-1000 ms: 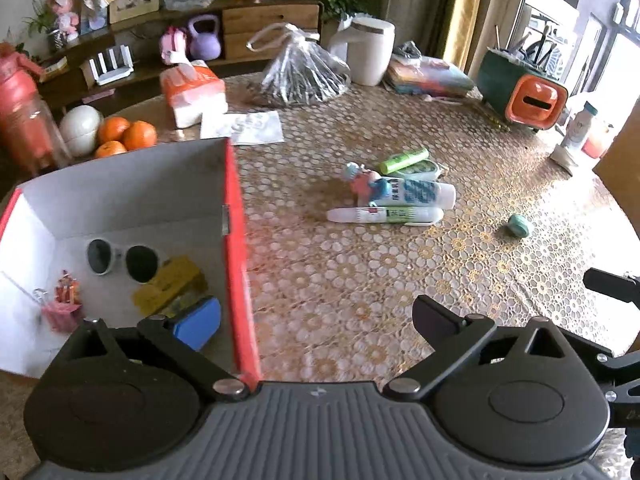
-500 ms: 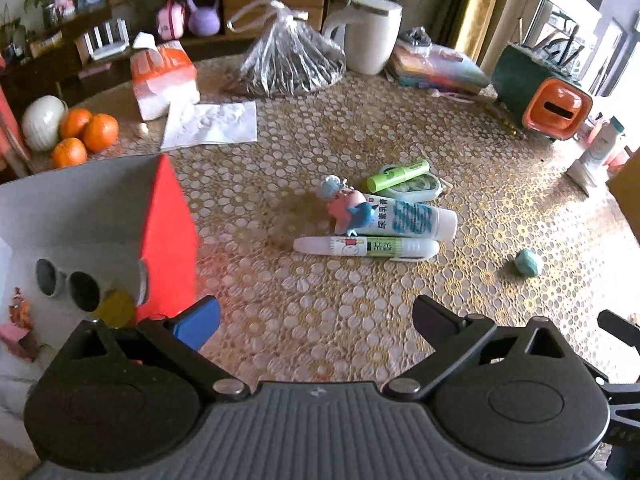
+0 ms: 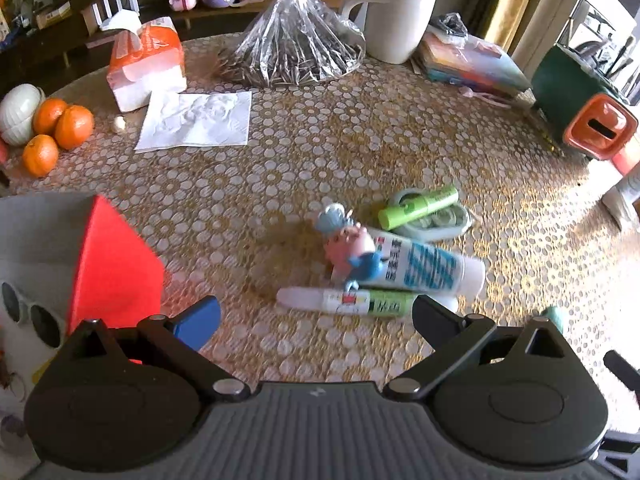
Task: Organize rigid objects
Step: 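Grasp the pink pig figurine with the left tool while the right tool grasps the teal egg, then carry the pig with the left tool while the right tool carries the teal egg over the red box, then open the left tool to drop the pig while the right tool releases the teal egg into the box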
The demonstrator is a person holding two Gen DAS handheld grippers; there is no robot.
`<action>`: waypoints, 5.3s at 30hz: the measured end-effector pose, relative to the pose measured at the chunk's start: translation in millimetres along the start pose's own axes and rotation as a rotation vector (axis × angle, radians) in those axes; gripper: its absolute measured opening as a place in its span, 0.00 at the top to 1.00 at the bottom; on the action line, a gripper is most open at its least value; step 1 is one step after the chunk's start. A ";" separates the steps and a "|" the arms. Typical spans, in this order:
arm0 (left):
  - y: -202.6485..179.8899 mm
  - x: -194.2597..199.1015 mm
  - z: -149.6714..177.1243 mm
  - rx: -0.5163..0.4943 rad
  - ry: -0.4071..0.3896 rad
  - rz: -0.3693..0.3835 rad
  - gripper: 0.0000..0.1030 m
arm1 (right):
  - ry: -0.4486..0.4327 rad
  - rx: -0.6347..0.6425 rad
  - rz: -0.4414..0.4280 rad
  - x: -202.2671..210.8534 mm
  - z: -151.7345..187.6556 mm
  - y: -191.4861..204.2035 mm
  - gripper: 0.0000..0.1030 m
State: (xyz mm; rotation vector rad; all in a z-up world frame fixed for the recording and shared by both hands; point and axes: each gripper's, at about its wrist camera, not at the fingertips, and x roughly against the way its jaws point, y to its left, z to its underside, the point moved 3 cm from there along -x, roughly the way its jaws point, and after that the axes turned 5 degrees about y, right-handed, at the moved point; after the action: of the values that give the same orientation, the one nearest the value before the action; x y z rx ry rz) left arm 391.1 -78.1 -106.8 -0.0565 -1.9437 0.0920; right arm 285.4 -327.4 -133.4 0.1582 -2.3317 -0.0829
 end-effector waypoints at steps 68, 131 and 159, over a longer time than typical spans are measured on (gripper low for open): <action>6.8 -28.3 -24.7 0.102 -0.017 0.029 0.69 | 0.007 0.009 0.082 -28.1 -7.3 5.7 0.68; 262.2 139.8 118.3 0.125 -0.110 -0.087 0.69 | -0.026 0.399 -0.289 50.9 -34.5 349.2 0.68; 287.5 51.1 98.5 0.172 0.010 -0.106 0.69 | 0.164 0.561 -0.273 -42.8 -6.1 394.1 0.68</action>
State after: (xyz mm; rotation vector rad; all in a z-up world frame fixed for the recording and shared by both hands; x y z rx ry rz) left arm 279.5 208.8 -121.7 0.1588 -1.9182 0.1876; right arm 284.2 68.8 -116.9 0.7324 -2.1015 0.4372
